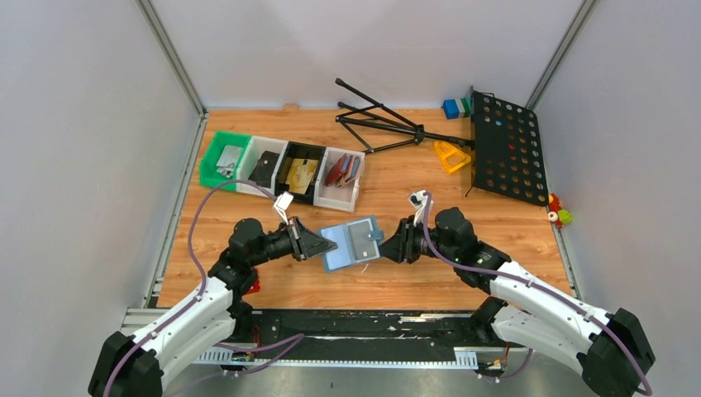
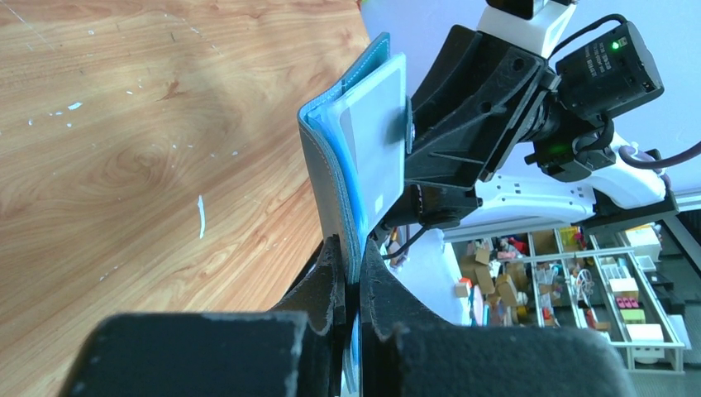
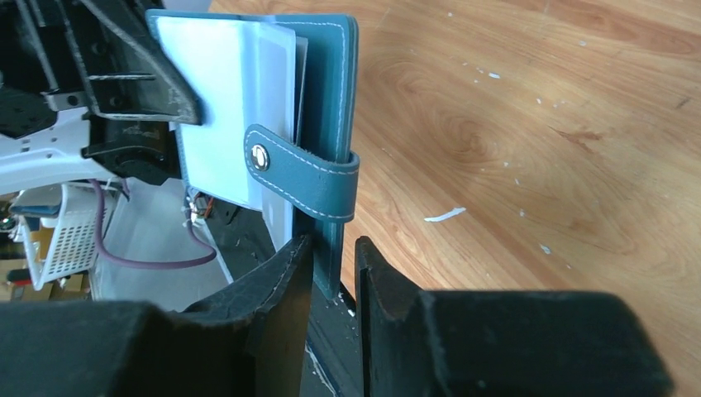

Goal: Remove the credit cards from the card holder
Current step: Remove the credit card from the card holder.

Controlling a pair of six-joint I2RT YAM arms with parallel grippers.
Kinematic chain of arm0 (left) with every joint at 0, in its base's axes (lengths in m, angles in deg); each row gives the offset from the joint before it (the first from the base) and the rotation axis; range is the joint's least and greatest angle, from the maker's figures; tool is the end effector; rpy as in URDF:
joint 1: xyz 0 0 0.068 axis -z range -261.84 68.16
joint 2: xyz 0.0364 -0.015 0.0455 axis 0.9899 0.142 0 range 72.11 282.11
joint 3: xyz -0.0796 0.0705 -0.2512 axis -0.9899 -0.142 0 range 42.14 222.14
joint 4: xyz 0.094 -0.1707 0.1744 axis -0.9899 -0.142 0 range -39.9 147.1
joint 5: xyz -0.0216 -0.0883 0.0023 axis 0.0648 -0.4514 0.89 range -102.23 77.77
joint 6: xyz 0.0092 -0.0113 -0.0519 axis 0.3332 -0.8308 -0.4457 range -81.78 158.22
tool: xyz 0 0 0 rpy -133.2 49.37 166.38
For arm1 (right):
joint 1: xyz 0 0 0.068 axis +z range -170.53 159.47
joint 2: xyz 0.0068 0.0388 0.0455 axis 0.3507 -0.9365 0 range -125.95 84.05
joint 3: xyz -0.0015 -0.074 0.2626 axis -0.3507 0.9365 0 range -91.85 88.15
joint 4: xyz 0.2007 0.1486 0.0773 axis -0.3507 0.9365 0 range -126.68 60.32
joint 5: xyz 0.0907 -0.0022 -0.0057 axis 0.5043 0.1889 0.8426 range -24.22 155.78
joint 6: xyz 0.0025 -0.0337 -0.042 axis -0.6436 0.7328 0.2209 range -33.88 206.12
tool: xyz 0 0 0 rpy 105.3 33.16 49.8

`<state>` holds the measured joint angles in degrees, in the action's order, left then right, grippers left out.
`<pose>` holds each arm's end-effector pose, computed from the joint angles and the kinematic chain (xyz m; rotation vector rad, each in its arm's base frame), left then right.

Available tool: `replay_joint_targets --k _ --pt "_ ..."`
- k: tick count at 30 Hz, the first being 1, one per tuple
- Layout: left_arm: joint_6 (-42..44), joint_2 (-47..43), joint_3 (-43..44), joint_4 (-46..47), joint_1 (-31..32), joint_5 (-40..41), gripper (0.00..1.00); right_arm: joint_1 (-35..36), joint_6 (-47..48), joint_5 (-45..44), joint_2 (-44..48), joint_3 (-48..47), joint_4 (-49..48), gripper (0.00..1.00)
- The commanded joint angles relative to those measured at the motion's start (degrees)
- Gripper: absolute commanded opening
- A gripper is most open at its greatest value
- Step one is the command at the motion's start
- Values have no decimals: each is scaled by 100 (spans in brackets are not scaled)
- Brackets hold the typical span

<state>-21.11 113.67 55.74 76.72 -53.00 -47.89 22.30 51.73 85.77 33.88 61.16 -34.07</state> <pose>0.1379 -0.0997 0.2118 0.0099 1.9986 -1.6024 0.1357 0.1425 0.2282 -0.4037 2.1718 1.1620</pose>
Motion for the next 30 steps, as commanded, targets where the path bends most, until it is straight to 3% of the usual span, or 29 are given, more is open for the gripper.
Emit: replay_joint_targets --k 1,4,8,12,18,30 --pt "-19 12 203 394 -19 -82 0 3 -116 456 85 64 -664 26" --pt "-31 55 191 432 -19 -93 0 4 -220 753 128 96 -968 27" --pt "-49 92 196 481 -19 -108 0 -1 -116 1010 136 -9 -891 35" --pt "-28 87 197 453 -19 -100 0 1 -115 1166 248 2 -897 35" --pt "-99 84 195 576 -19 -151 0 8 -648 1612 161 341 -1827 36" --pt "-96 29 174 578 -19 -231 0 -56 -844 1578 26 426 -2258 38"
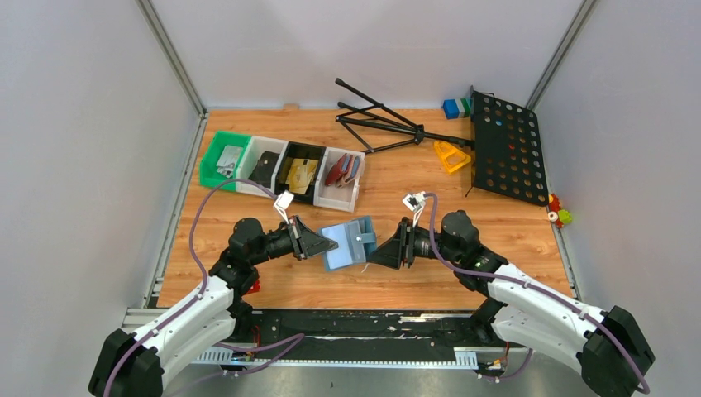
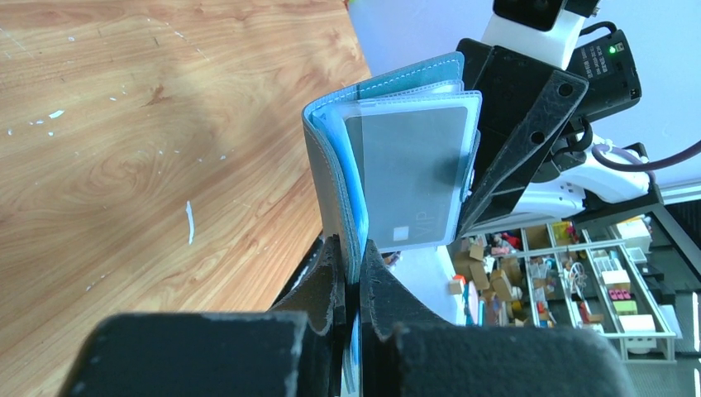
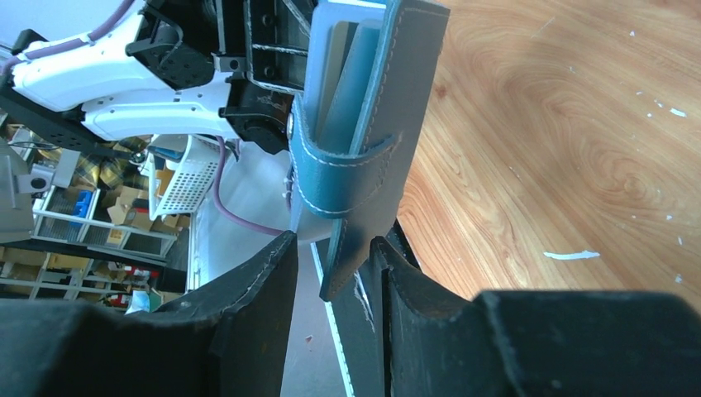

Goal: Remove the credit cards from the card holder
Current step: Remove the credit card from the card holder.

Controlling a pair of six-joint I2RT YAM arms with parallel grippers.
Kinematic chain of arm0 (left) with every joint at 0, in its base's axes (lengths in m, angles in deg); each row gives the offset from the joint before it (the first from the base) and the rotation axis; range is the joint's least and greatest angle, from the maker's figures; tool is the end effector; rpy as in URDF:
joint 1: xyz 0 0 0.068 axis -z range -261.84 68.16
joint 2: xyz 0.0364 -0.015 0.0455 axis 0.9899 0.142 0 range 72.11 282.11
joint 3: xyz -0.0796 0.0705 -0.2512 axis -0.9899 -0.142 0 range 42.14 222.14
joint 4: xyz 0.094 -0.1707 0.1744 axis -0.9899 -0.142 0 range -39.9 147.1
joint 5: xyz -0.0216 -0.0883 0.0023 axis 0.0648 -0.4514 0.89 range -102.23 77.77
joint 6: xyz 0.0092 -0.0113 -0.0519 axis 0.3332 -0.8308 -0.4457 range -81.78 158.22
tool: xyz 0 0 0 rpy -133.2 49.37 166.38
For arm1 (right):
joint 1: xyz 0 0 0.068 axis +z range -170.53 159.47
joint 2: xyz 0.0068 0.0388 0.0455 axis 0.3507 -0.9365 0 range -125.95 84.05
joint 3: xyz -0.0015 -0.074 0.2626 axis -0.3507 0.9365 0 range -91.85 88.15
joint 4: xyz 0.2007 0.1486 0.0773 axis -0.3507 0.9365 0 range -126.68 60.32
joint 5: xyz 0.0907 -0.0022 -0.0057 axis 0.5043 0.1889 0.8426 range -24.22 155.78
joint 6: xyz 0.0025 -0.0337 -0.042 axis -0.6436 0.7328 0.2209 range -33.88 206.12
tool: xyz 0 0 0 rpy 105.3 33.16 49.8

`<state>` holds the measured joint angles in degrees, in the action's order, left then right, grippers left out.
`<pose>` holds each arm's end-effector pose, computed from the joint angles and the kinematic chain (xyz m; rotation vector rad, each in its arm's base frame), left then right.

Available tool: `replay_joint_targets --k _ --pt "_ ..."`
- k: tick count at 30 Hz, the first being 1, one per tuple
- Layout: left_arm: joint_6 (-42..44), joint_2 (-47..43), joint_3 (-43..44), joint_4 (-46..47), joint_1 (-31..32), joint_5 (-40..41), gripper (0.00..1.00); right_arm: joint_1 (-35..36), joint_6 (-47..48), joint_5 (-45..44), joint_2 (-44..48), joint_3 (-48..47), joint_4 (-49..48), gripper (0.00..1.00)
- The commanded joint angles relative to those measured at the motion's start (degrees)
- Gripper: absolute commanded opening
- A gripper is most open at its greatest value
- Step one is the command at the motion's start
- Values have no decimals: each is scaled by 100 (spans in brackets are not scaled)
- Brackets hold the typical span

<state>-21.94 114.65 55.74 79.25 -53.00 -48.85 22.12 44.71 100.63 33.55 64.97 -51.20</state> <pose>0.1394 -0.1010 0.2138 0.0246 1.9788 -1.6297 0.1316 0.1491 0.2352 -0.5211 1.9884 1.5304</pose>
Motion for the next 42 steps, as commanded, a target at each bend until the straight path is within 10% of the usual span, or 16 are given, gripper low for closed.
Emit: replay_joint_targets --k 1,14,28,42 --pt "-19 -73 171 333 -19 -153 0 -42 -140 68 85 46 -540 38" --pt "43 -126 204 211 -19 -214 0 -64 187 -113 -215 -351 273 36" --pt "198 -62 279 -83 -10 -110 0 158 358 -131 -569 -836 631 66" --pt "228 12 312 -133 7 -100 0 639 572 -632 -952 -1173 1040 66"
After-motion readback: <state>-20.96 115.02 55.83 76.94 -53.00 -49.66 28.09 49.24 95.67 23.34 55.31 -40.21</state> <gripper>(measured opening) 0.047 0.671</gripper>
